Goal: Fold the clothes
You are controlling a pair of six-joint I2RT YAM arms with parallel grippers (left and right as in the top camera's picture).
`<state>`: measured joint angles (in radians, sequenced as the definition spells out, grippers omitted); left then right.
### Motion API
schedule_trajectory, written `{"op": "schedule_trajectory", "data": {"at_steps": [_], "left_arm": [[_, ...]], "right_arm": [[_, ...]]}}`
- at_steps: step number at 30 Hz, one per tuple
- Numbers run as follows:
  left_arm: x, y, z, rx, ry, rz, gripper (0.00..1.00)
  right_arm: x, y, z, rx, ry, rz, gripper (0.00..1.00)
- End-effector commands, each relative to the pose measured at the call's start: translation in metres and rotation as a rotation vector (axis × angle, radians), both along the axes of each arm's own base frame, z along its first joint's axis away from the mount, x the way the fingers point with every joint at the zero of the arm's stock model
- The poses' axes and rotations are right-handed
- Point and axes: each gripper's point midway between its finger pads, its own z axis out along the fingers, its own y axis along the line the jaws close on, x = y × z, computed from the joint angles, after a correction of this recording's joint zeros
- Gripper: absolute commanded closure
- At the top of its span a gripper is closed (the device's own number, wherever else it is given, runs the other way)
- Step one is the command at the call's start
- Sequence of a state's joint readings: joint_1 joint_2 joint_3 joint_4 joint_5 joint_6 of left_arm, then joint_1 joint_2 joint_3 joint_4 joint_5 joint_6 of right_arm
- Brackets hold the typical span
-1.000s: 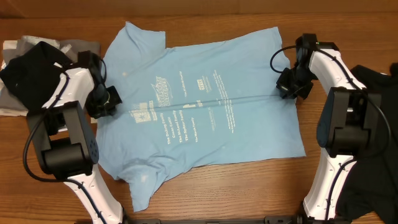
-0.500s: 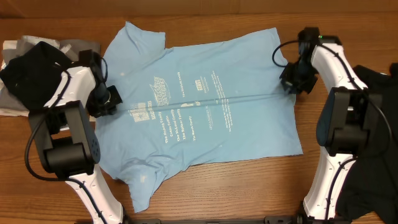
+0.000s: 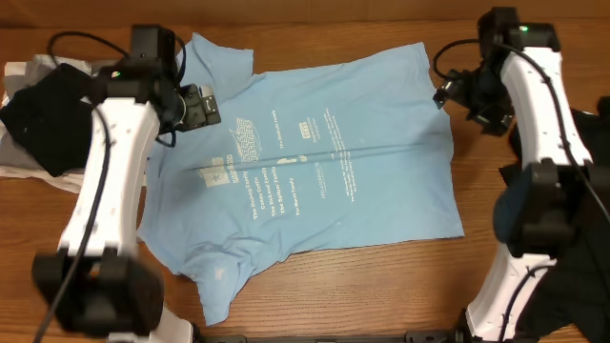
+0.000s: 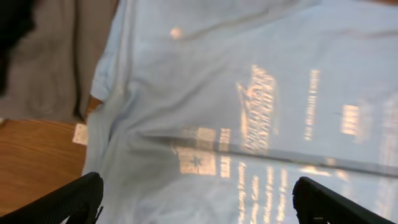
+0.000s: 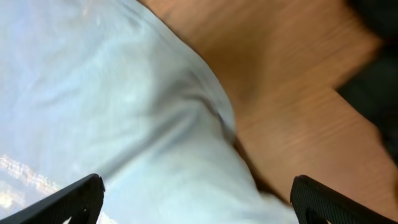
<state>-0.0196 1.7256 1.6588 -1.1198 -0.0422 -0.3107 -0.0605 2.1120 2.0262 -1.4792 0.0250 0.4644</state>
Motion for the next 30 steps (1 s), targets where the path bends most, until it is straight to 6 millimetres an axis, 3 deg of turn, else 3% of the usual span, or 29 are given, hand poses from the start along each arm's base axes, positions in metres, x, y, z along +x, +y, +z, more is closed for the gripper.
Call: {"op": "schedule_trajectory", "data": {"at_steps": [1, 6, 9, 13, 19, 24, 30], "left_arm": [[-0.018, 0.001, 0.038, 0.006, -0.069, 0.013, 0.00], [-0.052, 0.002, 0.060, -0.004, -0.061, 0.035, 0.00], [-0.069, 0.003, 0.064, -0.009, -0.037, 0.051, 0.00], [-0.089, 0.004, 0.064, -0.010, 0.013, 0.071, 0.00], [-0.120, 0.005, 0.067, -0.011, 0.076, 0.091, 0.02], [-0.138, -0.011, 0.073, -0.097, 0.091, 0.068, 0.04], [-0.165, -0.042, 0.057, -0.129, 0.218, -0.050, 0.07]], "right_arm": [[-0.014, -0.018, 0.052, -0.091, -0.082, -0.058, 0.00], [-0.051, -0.038, 0.087, -0.206, -0.080, -0.202, 0.00], [-0.065, -0.037, 0.106, -0.207, -0.105, -0.208, 0.00], [-0.085, -0.036, 0.115, -0.211, -0.108, -0.194, 0.00], [-0.115, -0.036, 0.101, -0.223, -0.069, -0.224, 0.00], [-0.119, -0.033, 0.079, -0.203, -0.065, -0.221, 0.00], [-0.114, -0.030, 0.057, -0.184, -0.058, -0.219, 0.00]]}}
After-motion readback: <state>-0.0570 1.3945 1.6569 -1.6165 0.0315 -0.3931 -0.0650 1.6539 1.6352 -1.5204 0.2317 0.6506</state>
